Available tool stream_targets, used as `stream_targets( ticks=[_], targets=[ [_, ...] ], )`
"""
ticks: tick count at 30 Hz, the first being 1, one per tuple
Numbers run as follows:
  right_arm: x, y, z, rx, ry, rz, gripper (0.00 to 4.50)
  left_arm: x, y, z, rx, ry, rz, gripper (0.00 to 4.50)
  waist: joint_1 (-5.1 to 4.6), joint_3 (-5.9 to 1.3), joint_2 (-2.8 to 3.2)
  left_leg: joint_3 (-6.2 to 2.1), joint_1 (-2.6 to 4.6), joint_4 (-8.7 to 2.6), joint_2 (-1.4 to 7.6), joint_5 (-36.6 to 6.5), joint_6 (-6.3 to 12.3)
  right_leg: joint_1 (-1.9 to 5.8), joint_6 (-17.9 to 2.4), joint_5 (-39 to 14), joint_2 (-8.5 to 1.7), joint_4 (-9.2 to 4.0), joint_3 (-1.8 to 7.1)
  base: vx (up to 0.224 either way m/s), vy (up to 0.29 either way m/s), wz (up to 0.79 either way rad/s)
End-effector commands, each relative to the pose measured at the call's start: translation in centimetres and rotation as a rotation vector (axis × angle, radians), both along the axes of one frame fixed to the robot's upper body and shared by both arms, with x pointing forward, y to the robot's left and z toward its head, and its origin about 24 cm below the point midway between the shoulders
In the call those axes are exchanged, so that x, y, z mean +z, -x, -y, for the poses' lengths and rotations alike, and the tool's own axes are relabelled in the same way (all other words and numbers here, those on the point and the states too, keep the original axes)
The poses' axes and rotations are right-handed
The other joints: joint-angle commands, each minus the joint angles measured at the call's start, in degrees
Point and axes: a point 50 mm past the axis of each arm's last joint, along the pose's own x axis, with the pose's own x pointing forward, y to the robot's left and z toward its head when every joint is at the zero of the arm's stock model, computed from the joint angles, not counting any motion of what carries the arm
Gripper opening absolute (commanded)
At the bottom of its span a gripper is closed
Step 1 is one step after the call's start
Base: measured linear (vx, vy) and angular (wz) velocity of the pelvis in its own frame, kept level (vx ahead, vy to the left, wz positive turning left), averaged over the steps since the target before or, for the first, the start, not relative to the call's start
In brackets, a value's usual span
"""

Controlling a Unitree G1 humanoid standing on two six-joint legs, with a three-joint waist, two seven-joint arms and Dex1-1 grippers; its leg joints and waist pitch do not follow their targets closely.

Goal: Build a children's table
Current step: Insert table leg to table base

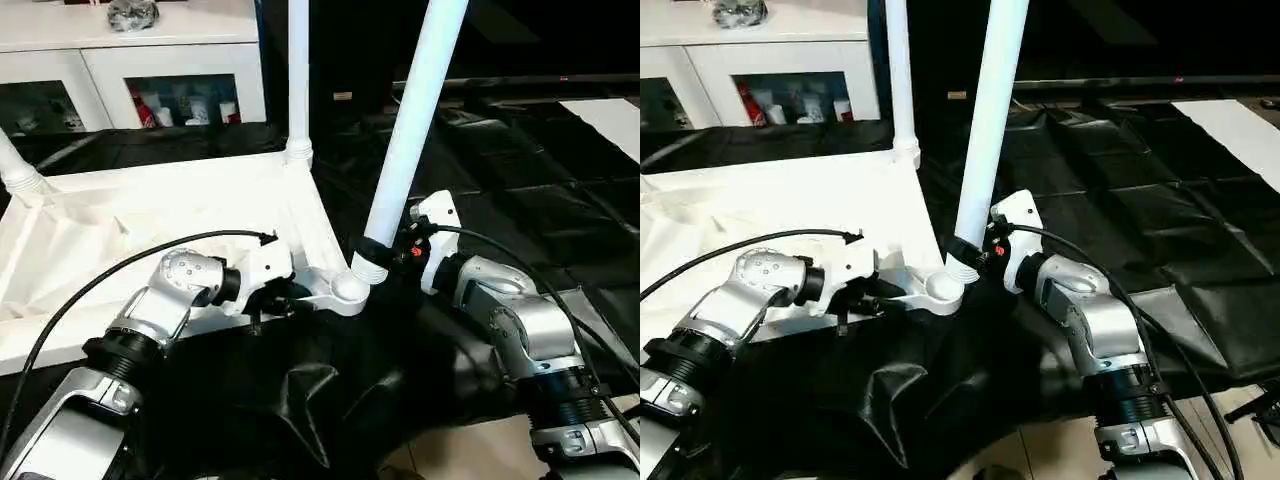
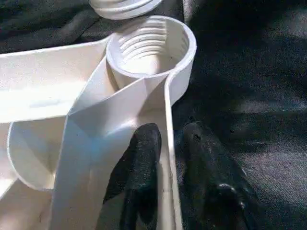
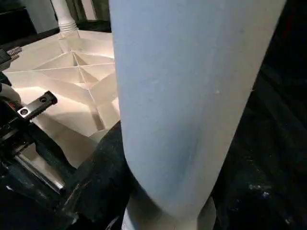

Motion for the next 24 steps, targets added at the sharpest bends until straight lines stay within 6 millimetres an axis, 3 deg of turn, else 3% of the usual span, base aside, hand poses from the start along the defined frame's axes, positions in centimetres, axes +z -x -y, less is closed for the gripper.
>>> stream_targets(
  ticks=[1,7,10,12,19,22,24],
  targets=[
    [0.7,-0.1,-0.1,0.018,0.007,0.023,1.9,0.2,-0.2,-0.1,0.013,0.024,-0.011,1.03,0.12,-4.17,-0.42,-1.7,1.72,-4.13,2.54,-19.9,-1.07,1.58,-7.9,-28.4,-4.39,-5.62,2.2,0.0,0.0,0.0],
    [0.7,-0.1,-0.2,0.019,0.005,0.022,1.9,0.0,-0.1,-0.5,0.014,0.012,-0.021,0.31,0.23,-4.32,-0.38,-1.54,1.54,-4.16,2.6,-18.3,-0.83,1.9,-9.3,-24.3,-4.35,-5.12,2.35,0.0,0.0,0.0],
    [0.7,-0.1,-0.2,0.019,0.005,0.021,1.9,0.0,-0.1,-0.5,0.012,0.009,-0.027,0.25,0.24,-4.31,-0.38,-1.49,1.54,-4.16,2.6,-18.2,-0.83,1.98,-9.7,-23.5,-4.34,-5.0,2.37,0.0,0.0,0.0],
    [0.6,-0.1,-0.2,0.018,0.005,0.021,1.9,-0.1,0.0,-0.7,0.007,-0.001,-0.032,0.09,0.3,-4.22,-0.09,-1.53,1.71,-4.09,2.57,-18.8,-0.98,1.88,-9.5,-25.1,-4.45,-5.22,2.38,0.0,0.0,0.0],
    [0.7,0.0,-0.3,0.031,0.003,0.016,1.9,-0.4,0.2,-0.9,-0.005,-0.023,-0.045,0.0,0.15,-3.96,-0.25,-1.76,1.95,-4.19,2.54,-21.2,-1.54,1.55,-7.7,-30.4,-4.43,-5.84,2.17,0.0,0.0,0.0],
    [0.5,0.4,-1.1,0.11,-0.021,-0.041,1.9,0.3,0.0,0.2,0.0,0.042,-0.026,0.0,0.06,-3.86,-0.57,-1.83,2.0,-4.11,2.49,-22.2,-1.43,1.45,-7.1,-32.7,-4.5,-6.13,2.03,0.0,0.0,0.0],
    [0.3,0.4,-1.4,0.13,0.003,-0.055,1.9,0.5,0.1,1.3,-0.012,0.065,-0.024,0.0,0.23,-3.88,-0.41,-1.87,2.14,-4.0,2.52,-22.1,-1.41,1.32,-6.9,-33.3,-4.59,-6.27,2.03,0.0,0.0,0.0]
  ],
)
